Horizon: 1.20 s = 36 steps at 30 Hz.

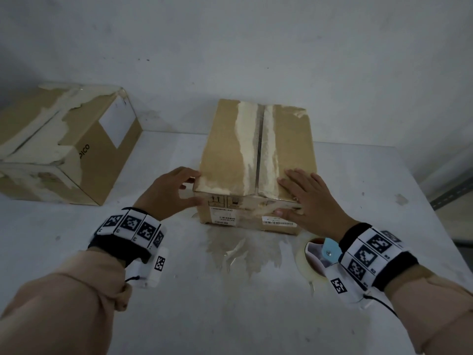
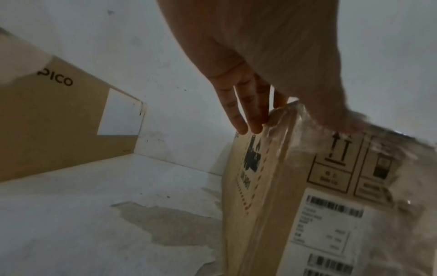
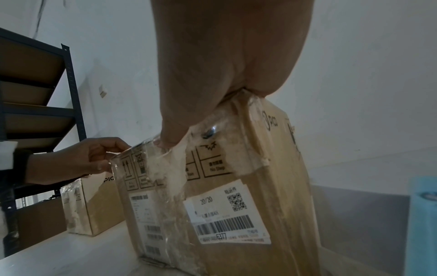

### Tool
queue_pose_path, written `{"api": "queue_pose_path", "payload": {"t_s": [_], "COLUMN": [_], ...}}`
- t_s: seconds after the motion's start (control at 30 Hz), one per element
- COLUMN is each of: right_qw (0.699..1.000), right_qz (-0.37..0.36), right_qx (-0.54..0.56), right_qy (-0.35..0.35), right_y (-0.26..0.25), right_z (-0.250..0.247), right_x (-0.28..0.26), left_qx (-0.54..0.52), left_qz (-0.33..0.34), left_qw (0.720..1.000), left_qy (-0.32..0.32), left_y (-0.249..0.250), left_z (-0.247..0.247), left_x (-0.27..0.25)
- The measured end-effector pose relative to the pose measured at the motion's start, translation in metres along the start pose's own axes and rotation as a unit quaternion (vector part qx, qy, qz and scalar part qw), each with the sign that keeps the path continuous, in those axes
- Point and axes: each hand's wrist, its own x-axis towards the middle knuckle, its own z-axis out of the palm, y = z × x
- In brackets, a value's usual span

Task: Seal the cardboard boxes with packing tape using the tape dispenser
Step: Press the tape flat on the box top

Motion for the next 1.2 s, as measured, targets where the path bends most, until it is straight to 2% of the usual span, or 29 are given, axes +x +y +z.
{"api": "queue_pose_path", "payload": {"t_s": [0.23, 0.37, 0.5, 0.63, 0.77, 0.87, 0.97, 1.07, 1.13, 1.17, 1.2], "right_qw": [1.000, 0.999, 0.999, 0.996, 0.992, 0.991, 0.995, 0.995, 0.996, 0.995, 0.995], "right_qz": [-0.011, -0.018, -0.003, 0.008, 0.022, 0.005, 0.018, 0.008, 0.023, 0.025, 0.005], "right_qx": [-0.017, -0.027, -0.038, -0.089, -0.100, -0.113, -0.073, -0.075, -0.077, -0.085, -0.098], "right_qy": [0.009, 0.000, -0.007, -0.013, -0.068, -0.069, -0.069, -0.072, -0.030, -0.041, -0.025], "right_y": [0.002, 0.002, -0.003, -0.005, -0.001, -0.009, -0.030, -0.054, -0.057, -0.059, -0.053], "right_z": [0.003, 0.001, -0.003, -0.001, -0.001, -0.010, -0.011, -0.001, 0.004, 0.001, 0.004], "right_x": [0.001, 0.000, 0.001, 0.003, 0.001, 0.003, 0.011, 0.017, 0.018, 0.016, 0.014], "left_qx": [-0.010, 0.032, 0.070, 0.210, 0.283, 0.324, 0.342, 0.313, 0.295, 0.290, 0.288], "left_qz": [-0.014, -0.027, 0.042, 0.136, 0.135, 0.142, 0.167, 0.167, 0.152, 0.147, 0.150], "left_qw": [1.000, 0.998, 0.997, 0.968, 0.948, 0.935, 0.925, 0.935, 0.943, 0.945, 0.946], "left_qy": [0.015, -0.050, 0.009, -0.036, -0.055, -0.030, -0.023, -0.025, -0.021, -0.020, -0.011], "left_y": [-0.002, -0.002, 0.005, 0.017, 0.015, 0.023, 0.044, 0.061, 0.060, 0.058, 0.057], "left_z": [0.010, 0.009, 0.014, 0.021, 0.025, 0.020, 0.033, 0.056, 0.064, 0.065, 0.066], "left_x": [0.002, 0.000, -0.003, 0.010, 0.009, 0.007, 0.011, 0.011, 0.010, 0.009, 0.009]}}
